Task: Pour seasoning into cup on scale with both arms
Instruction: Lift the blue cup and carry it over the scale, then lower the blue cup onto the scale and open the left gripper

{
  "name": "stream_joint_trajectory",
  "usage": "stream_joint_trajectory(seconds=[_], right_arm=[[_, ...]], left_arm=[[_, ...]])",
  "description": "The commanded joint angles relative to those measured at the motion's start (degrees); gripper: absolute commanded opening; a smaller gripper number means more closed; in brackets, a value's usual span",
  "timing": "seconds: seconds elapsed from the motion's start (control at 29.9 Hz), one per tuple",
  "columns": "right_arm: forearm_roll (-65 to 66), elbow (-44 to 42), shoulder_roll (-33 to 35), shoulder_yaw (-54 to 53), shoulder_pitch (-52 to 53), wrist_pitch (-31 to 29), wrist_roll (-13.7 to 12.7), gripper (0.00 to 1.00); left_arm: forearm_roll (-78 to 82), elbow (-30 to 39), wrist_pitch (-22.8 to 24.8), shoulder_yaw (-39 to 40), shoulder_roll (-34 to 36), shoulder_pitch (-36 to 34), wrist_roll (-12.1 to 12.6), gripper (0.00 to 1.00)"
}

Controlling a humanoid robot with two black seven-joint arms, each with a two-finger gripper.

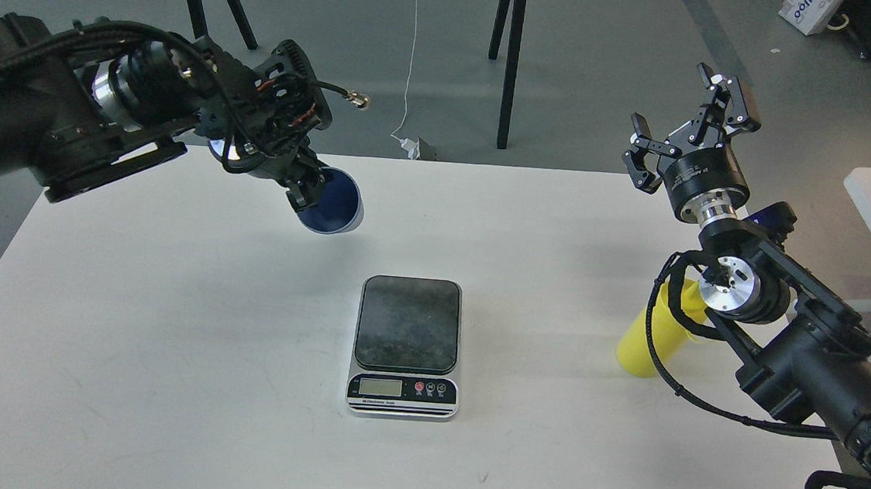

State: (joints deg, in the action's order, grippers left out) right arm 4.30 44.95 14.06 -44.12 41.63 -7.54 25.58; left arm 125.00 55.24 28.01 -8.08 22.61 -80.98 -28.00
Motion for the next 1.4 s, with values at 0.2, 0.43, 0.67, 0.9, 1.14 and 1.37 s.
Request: stream_joint_trajectory(seconds=[0.2, 0.43, 0.67, 0.9, 1.14, 1.37], right_arm=[[0.01, -0.92, 0.27, 0.0, 1.17, -0.01, -0.26, 0.99], [0.01, -3.47, 0.36, 0.0, 3.19, 0.16, -0.88, 0.99], [0.01, -3.82, 0.27, 0.0, 4.51, 0.16, -0.88, 0.99], [0.01, -4.17, 0.44, 0.88, 4.51, 0.16, -0.88, 0.99], [0.01, -4.61, 0.09, 0.97, 4.95, 0.16, -0.88, 0.99], [0.01, -4.7, 0.18, 1.06, 4.86, 0.16, -0.88, 0.99]], left_arm=[[0.0, 1.97, -0.01, -0.18, -6.97, -1.99, 0.0, 0.07], [0.0, 8.92, -0.01, -0.97, -5.82, -1.9, 0.0, 0.07], [0.0, 9.36, -0.01, -4.66, -4.59, -1.72, 0.0, 0.07], [0.0, 11.38, -0.01, -6.34, -2.92, -1.46, 0.0, 0.07], [0.0, 12.7, -0.01, -7.13, -2.92, -0.93, 0.0, 0.08], [0.0, 12.53, -0.01, -7.13, -3.19, -0.05, 0.0, 0.11]])
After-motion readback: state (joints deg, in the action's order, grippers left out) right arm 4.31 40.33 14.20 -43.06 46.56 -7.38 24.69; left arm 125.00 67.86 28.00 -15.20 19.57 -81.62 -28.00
